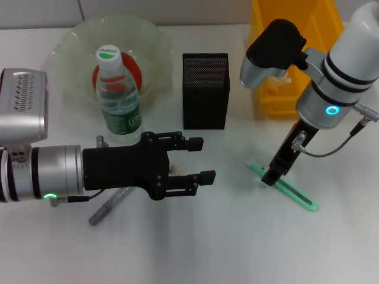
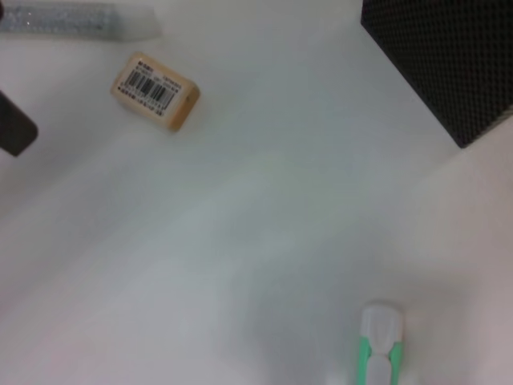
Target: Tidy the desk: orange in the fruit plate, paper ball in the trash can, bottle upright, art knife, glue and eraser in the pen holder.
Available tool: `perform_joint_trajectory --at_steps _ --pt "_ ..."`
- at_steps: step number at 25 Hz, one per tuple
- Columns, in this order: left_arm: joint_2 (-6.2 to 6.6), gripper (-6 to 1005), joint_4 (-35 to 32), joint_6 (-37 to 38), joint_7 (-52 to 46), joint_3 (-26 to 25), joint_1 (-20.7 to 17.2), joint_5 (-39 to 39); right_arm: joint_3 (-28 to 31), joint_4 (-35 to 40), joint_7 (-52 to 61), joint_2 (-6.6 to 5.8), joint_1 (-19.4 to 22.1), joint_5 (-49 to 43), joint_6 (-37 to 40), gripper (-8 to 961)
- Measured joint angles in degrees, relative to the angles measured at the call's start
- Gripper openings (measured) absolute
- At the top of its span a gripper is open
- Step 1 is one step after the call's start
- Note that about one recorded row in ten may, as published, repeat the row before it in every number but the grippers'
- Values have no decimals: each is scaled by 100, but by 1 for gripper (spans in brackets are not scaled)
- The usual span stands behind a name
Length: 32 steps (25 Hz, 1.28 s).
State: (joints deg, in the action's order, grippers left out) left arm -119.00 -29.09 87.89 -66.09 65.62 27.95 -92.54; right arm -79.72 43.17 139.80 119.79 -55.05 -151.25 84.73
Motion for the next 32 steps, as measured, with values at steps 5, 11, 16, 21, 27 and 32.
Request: perform_joint_trajectory --at_steps 5,11,16,21,27,32 --pt "0 685 0 0 0 -7 0 0 -61 -5 18 0 -28 0 2 452" --pt "0 685 0 -14 7 -23 0 0 -325 -12 88 7 -45 75 3 424" --pt "0 685 6 -19 75 -21 0 3 -406 -12 99 9 -68 212 3 421" --pt "0 684 9 -19 78 -21 -18 7 -418 -41 122 9 -74 215 -1 422" --pt "0 684 9 -19 79 -31 -37 9 -421 -149 134 9 -96 219 -9 403" --pt "0 683 9 -17 79 -32 -40 10 -422 -158 188 9 -98 220 -8 378"
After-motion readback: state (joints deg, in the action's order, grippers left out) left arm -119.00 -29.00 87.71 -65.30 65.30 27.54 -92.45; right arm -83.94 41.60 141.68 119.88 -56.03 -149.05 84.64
